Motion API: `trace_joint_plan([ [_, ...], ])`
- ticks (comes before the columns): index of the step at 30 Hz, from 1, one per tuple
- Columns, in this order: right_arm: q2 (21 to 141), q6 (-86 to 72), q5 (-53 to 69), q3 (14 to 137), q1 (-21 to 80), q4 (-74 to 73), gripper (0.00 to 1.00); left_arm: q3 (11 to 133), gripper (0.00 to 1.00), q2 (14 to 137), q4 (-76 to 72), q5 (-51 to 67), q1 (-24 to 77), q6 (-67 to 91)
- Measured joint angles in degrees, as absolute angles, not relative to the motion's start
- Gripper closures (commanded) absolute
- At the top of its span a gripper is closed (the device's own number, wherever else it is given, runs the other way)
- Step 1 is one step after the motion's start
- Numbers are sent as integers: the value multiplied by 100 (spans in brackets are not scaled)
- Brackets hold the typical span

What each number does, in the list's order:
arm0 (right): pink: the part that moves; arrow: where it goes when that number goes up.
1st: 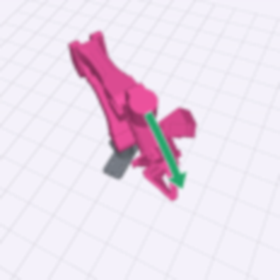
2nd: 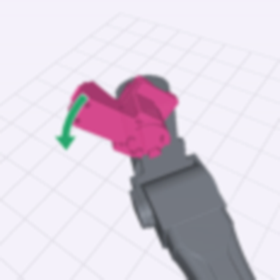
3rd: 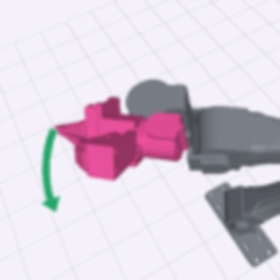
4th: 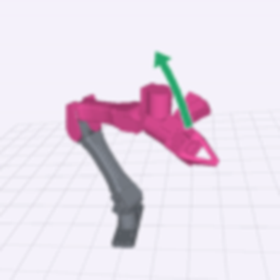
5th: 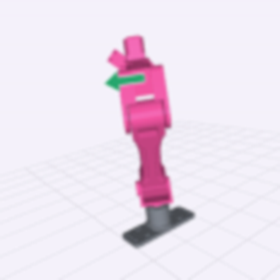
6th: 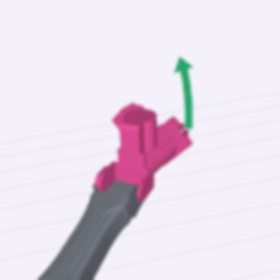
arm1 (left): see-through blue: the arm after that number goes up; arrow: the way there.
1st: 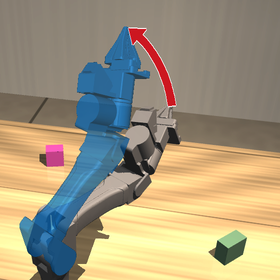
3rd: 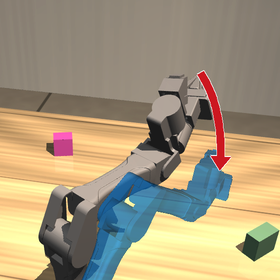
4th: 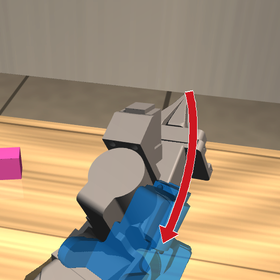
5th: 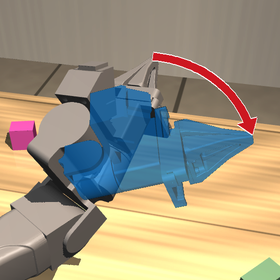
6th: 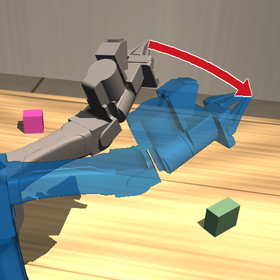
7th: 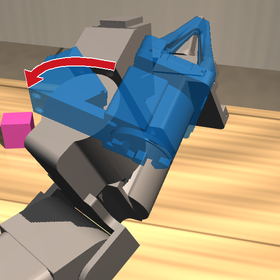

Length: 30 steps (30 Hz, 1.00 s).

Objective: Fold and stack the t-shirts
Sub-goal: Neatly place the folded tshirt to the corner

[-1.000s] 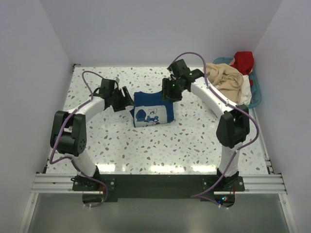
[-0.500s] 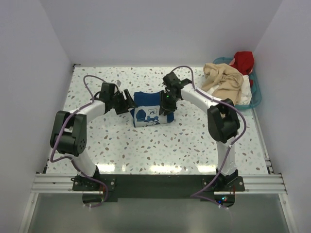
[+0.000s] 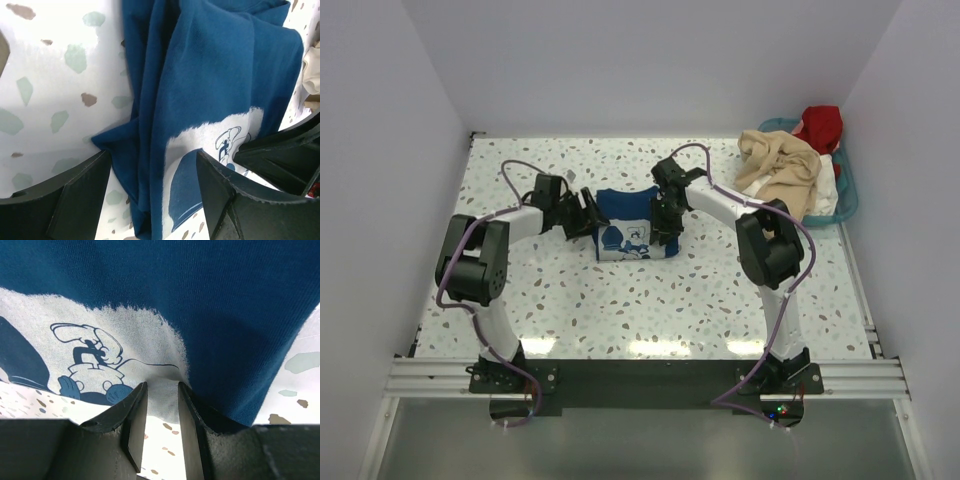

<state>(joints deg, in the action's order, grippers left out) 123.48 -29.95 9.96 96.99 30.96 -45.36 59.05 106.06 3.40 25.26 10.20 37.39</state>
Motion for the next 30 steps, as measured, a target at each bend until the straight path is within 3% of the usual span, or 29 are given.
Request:
trace_joint_plan([
  [10, 12348, -2993, 998, 9701, 3096, -4536, 65, 6060, 27, 10873, -95, 2580, 1234, 3791],
  [14, 12348, -2995, 998, 9703, 3096, -4536, 65, 6066, 33, 10975, -307, 2639, 1350, 3876],
  [17, 12348, -2993, 1000, 9706, 3096, -4536, 65, 6064, 52, 11067, -445, 2670, 1422, 3972],
  [18, 12348, -2995, 1000, 9706, 3096, -4536, 64, 6064, 65, 11115, -478, 2681, 1435, 3992],
  [22, 12350, -2993, 1004, 9708, 3096, -4534, 56, 6084, 97, 11262, -458, 2661, 1461, 4064],
  [25, 12348, -2993, 1007, 9736, 3096, -4543, 44, 6171, 100, 11275, -318, 2633, 1472, 4064],
  [30, 12348, -2930, 993, 9883, 3100, -4624, 38, 6357, 100, 11325, -34, 2630, 1441, 3903],
])
